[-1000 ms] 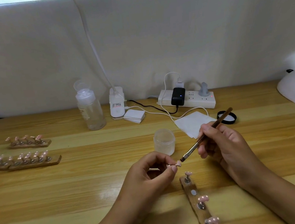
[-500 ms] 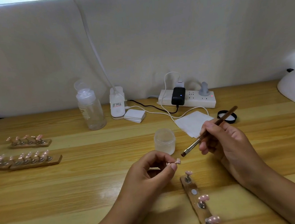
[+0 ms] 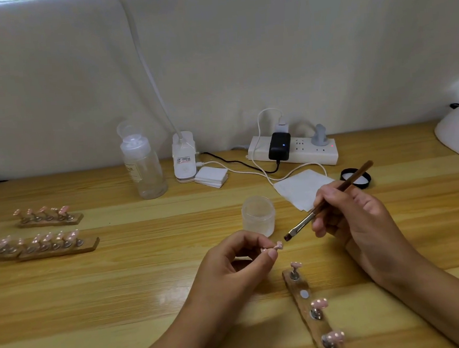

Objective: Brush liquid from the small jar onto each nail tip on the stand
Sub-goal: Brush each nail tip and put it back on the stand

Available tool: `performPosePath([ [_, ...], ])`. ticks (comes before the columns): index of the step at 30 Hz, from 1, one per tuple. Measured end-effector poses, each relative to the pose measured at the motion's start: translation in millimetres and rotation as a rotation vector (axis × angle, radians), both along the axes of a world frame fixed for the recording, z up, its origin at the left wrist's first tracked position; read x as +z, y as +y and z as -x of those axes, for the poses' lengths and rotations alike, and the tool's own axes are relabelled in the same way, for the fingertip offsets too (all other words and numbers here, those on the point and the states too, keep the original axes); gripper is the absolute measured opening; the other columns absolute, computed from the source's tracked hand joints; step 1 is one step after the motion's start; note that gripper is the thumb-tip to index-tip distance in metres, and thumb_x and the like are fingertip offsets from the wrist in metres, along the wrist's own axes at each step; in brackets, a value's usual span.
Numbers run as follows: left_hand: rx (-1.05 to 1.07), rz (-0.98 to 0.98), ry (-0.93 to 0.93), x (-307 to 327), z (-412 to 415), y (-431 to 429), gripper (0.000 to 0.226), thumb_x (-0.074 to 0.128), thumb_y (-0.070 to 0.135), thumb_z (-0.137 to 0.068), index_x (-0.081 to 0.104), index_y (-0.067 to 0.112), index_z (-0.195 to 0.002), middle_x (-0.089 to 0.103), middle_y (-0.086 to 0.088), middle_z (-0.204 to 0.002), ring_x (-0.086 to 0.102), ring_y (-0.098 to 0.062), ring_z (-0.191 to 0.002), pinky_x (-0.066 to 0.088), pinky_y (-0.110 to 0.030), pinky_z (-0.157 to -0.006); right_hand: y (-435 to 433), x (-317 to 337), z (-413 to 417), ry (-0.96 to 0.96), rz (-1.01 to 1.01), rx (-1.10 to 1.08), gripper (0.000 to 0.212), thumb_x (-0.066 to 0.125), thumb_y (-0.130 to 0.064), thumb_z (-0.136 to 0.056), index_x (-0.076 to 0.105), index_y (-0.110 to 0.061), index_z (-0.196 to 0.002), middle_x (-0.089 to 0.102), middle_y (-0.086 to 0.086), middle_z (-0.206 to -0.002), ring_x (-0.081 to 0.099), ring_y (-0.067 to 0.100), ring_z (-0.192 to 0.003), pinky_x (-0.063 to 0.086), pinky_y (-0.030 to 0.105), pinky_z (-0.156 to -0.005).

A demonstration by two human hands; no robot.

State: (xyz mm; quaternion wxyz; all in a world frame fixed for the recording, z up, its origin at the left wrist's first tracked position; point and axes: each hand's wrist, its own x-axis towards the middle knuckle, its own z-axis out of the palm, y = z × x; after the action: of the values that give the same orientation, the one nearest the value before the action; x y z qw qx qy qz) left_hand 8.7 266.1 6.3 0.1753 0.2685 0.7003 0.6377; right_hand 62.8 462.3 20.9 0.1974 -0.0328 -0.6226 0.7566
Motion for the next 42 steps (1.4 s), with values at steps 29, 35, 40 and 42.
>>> performPosePath([
  [29, 0.014, -0.027, 0.032, -2.4, 1.5, 1.6, 0.007, 0.069, 0.032, -0.079, 0.068, 0.025, -0.082, 0.054, 0.019, -0.070, 0.048, -0.001, -0.068, 0.039, -0.012, -0.063, 7.3, -8.7, 2.9, -0.006, 0.010, -0.042, 0.019, 0.055, -0.024, -0.090, 0.069, -0.018, -0.080, 0.072, 0.007, -0.073, 0.070, 0.018, -0.069, 0.056, 0.025, -0.064],
  [35, -0.013, -0.017, 0.045, -2.6, 1.8, -0.2, 0.006, 0.067, 0.022, -0.086, 0.068, 0.027, -0.082, 0.056, 0.014, -0.072, 0.048, -0.001, -0.066, 0.039, -0.010, -0.059, 6.7, -8.1, 1.8, 0.053, 0.006, 0.117, 0.023, 0.045, -0.014, -0.083, 0.066, -0.016, -0.076, 0.069, 0.011, -0.074, 0.066, 0.020, -0.069, 0.055, 0.027, -0.064],
  [40, -0.011, -0.016, 0.056, 0.7, 0.5, -0.8, 0.010, 0.067, 0.021, -0.085, 0.069, 0.029, -0.080, 0.057, 0.015, -0.071, 0.050, 0.000, -0.067, 0.040, -0.009, -0.061, 6.3, -8.7, 0.1, 0.054, -0.040, 0.133, 0.024, 0.045, -0.013, -0.083, 0.067, -0.020, -0.075, 0.070, 0.013, -0.074, 0.066, 0.021, -0.070, 0.054, 0.027, -0.065],
  [42, -0.012, -0.024, 0.046, 1.1, 0.0, -1.0, 0.010, 0.067, 0.020, -0.085, 0.069, 0.028, -0.079, 0.057, 0.016, -0.070, 0.049, -0.001, -0.067, 0.040, -0.010, -0.061, 4.9, -8.9, 0.2, 0.044, -0.076, 0.117, 0.023, 0.046, -0.013, -0.083, 0.066, -0.020, -0.075, 0.070, 0.013, -0.075, 0.066, 0.022, -0.070, 0.054, 0.027, -0.066],
])
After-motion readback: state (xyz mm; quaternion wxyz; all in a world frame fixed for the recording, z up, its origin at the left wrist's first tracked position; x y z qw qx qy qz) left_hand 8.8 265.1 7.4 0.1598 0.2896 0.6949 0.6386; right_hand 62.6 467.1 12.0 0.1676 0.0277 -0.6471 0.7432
